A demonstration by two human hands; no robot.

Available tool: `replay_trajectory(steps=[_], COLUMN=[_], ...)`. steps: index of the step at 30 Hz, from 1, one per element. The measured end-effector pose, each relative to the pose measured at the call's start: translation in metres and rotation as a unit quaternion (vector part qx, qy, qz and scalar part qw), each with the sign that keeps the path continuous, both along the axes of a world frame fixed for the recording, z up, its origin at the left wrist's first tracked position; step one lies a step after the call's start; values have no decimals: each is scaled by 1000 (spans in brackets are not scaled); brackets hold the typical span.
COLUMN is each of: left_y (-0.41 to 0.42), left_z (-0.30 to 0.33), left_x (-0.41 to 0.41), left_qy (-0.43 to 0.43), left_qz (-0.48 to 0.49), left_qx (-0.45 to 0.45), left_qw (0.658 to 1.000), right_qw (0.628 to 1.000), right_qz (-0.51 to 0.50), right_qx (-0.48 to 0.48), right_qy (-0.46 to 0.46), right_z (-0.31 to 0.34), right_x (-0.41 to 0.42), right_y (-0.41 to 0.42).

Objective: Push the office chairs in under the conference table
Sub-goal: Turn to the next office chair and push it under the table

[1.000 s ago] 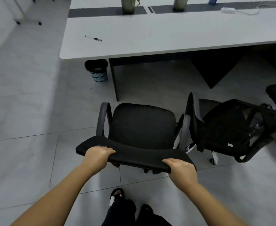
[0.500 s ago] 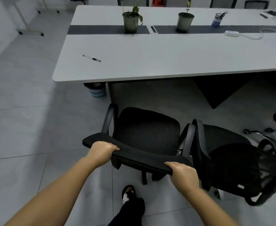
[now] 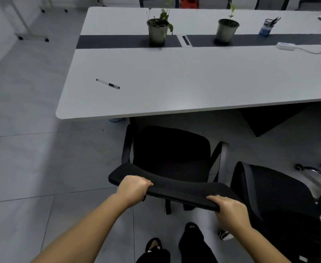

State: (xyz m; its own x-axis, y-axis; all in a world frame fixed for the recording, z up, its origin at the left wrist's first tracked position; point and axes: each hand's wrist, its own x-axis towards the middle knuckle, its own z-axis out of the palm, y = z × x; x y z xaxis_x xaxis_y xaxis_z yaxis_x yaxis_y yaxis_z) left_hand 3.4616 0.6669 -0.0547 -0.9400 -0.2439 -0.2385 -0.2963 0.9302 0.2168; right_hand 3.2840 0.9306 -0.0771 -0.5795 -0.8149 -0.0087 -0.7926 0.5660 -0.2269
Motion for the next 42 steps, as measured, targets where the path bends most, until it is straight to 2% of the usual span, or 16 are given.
replay_trajectory(steps=[2, 8, 12, 20, 26, 32, 42], left_y=[3, 16, 28, 13, -1, 2, -26], left_z=[-3, -5, -8, -7, -7, -11, 1], left_x=[-4, -15, -13, -46, -102, -160, -221], left_qy=[19, 5, 45, 1, -25, -1, -40], left_qz=[14, 29, 20, 18, 49, 96, 189], left_qx=[22, 34, 48, 18, 14, 9, -3], left_qw=[999, 999, 998, 1000, 998, 995, 981], right_qw=[1000, 998, 998, 999, 999, 996, 987], right_qz=[8, 21, 13, -7, -15, 21, 110], right_qx=[-5, -29, -26, 13, 40, 85, 113], right_qy=[14, 42, 48, 32, 18, 25, -10], right_z=[2, 7, 10, 9, 15, 21, 22], right_x=[-10, -20, -19, -42, -102, -185, -281], right_y=[0, 9, 22, 11, -11, -28, -101])
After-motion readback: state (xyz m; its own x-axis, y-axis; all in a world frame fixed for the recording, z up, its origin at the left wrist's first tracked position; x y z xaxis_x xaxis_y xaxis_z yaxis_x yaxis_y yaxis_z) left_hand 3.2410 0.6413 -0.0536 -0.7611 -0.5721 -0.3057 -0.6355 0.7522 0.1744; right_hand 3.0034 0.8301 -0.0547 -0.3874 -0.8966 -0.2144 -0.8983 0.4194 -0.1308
